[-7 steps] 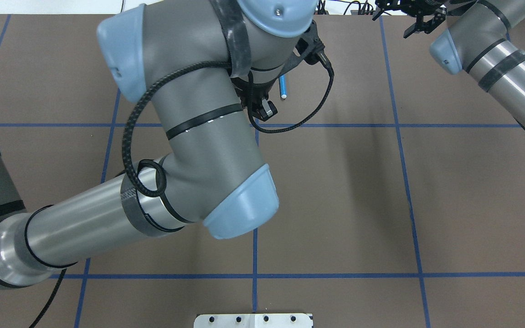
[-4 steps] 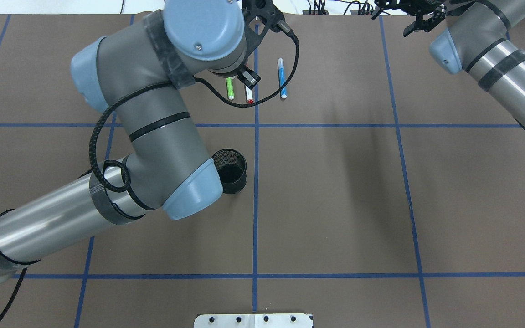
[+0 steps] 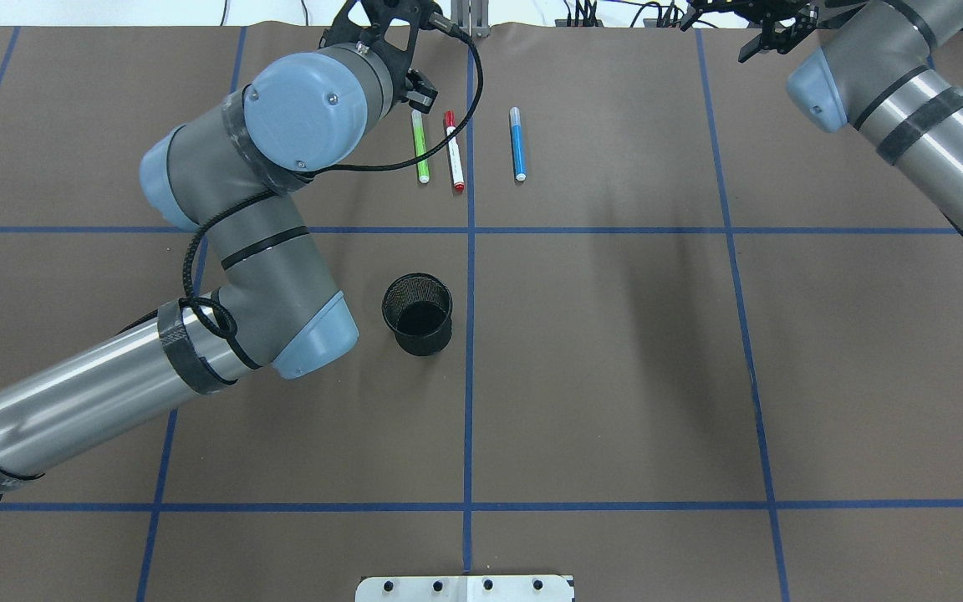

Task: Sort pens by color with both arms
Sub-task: 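Lift the yellow highlighter out of the cup with the left gripper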

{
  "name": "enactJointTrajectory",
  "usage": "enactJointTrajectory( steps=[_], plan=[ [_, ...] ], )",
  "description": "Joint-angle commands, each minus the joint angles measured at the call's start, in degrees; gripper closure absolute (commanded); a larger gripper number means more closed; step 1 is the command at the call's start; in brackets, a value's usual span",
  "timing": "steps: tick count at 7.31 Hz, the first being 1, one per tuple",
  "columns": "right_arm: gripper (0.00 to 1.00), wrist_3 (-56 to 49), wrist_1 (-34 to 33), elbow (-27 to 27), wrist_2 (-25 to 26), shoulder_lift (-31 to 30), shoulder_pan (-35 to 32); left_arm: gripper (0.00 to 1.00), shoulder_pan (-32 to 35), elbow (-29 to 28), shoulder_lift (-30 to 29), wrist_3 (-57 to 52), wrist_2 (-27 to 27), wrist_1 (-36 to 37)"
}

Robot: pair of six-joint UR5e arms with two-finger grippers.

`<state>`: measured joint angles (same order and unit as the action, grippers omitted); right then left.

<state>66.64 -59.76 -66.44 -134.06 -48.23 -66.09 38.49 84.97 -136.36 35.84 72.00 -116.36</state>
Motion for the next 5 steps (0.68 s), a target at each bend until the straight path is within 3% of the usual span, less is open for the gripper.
enactJointTrajectory(
  steps=[1,3,5],
  plan=[
    [0.00,-0.11,0.08,-0.09,-0.06,0.07,0.00,1.00,-0.25,-10.40,0.65,8.00,-7.27,-14.38],
    [0.00,-0.02,-0.01,-0.88,-0.06,-0.11,0.00,1.00,-0.60,-16.90,1.98,11.87,-12.21,-20.12],
    [0.00,-0.02,-0.01,-0.88,-0.06,-0.29,0.08,1.00,-1.83,-21.33,0.48,17.22,-15.66,-20.31]
  ],
)
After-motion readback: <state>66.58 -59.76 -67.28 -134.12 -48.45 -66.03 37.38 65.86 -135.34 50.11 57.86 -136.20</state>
